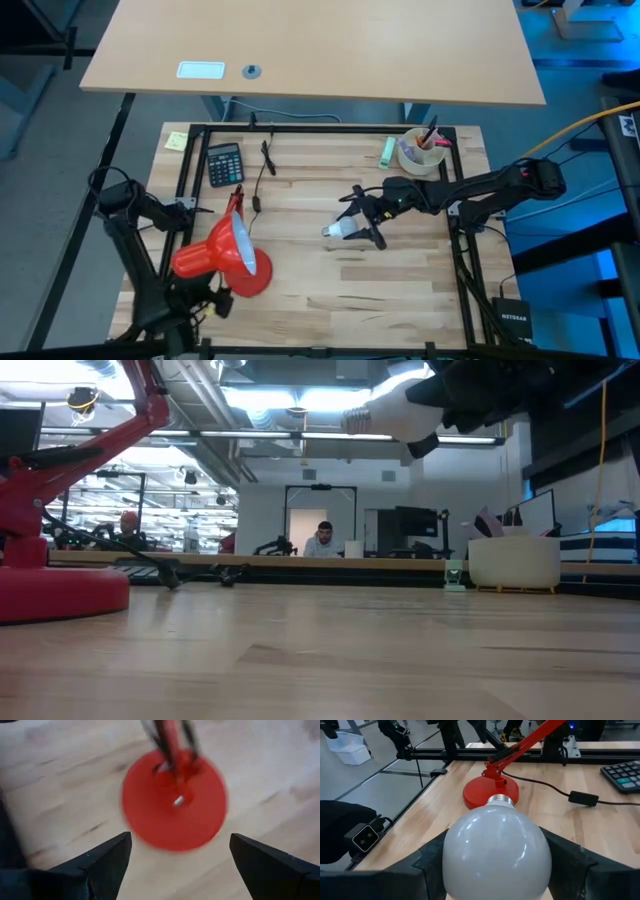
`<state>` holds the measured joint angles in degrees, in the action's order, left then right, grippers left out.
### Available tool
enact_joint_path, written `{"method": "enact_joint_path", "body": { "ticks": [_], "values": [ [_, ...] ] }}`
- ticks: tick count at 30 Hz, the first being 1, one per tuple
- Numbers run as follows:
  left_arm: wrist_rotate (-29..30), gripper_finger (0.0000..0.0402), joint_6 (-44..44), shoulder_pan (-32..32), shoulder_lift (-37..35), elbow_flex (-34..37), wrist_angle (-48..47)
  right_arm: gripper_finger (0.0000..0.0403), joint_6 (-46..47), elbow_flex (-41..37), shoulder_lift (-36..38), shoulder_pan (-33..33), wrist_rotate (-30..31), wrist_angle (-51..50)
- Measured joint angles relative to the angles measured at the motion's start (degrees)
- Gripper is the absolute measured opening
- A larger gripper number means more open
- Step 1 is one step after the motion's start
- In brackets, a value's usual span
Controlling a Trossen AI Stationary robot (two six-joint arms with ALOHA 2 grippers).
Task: Screw lightbulb
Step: Insert the light bulb into the orange desk lamp
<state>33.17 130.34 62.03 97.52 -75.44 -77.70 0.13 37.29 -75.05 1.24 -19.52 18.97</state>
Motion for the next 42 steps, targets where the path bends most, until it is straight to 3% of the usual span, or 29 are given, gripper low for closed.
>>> {"method": "enact_joint_path", "body": {
  "ticks": [4,7,15,20,32,42],
  "values": [
    [4.64,0.0328,-0.96,-6.12,0.37,0.89,-0.51,0.0251,-0.31,0.23,0.00,-0.08,0.04,0.23],
    [4.13,0.0328,-0.41,-9.06,-0.13,0.98,-4.90,0.0251,-0.70,0.23,0.00,-0.14,1.05,0.34],
    [2.43,0.0328,-0.22,-10.19,-2.56,1.26,-10.47,0.0251,-2.02,0.23,-0.04,-0.14,1.11,-1.88],
    [7.51,0.0328,-1.22,-14.18,-2.54,5.81,-4.49,0.0251,-4.06,0.23,-0.04,-0.14,1.13,-2.02],
    [12.63,0.0328,-1.93,-20.61,-2.49,10.75,-4.26,0.0251,-6.46,0.23,-0.04,-0.14,1.11,-2.06],
    [15.08,0.0308,-16.04,-22.35,-2.49,13.00,8.55,0.0251,-6.43,0.23,-0.04,-0.14,1.08,-2.06]
  ]
}}
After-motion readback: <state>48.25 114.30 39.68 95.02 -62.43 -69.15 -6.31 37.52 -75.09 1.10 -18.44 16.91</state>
